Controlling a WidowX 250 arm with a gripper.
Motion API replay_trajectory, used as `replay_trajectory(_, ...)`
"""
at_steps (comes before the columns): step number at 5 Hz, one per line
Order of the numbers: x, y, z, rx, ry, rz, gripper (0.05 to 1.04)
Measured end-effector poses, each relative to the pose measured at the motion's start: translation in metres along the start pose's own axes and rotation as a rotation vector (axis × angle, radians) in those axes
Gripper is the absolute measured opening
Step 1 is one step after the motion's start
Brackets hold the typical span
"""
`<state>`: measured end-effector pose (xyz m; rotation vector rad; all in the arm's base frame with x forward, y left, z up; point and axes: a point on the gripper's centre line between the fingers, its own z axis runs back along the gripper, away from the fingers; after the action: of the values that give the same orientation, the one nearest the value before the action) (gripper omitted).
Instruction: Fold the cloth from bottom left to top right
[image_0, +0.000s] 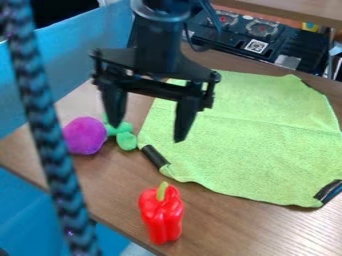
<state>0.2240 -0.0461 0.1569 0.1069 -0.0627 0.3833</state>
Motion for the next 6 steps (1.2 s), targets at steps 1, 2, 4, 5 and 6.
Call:
replay_trajectory(1,0.030,0.001,-0.021,-0.040,0.009,0.145,1.001)
replay_trajectory(2,0.056,0.009,-0.039,-0.115,0.039,0.306,1.001)
replay_trajectory(4,0.087,0.014,-0.074,-0.244,0.005,0.561,1.001)
replay_trajectory(5,0.097,0.005,-0.099,-0.294,-0.033,0.630,1.001)
replay_trajectory(6,0.094,-0.002,-0.112,-0.237,-0.035,0.669,1.001)
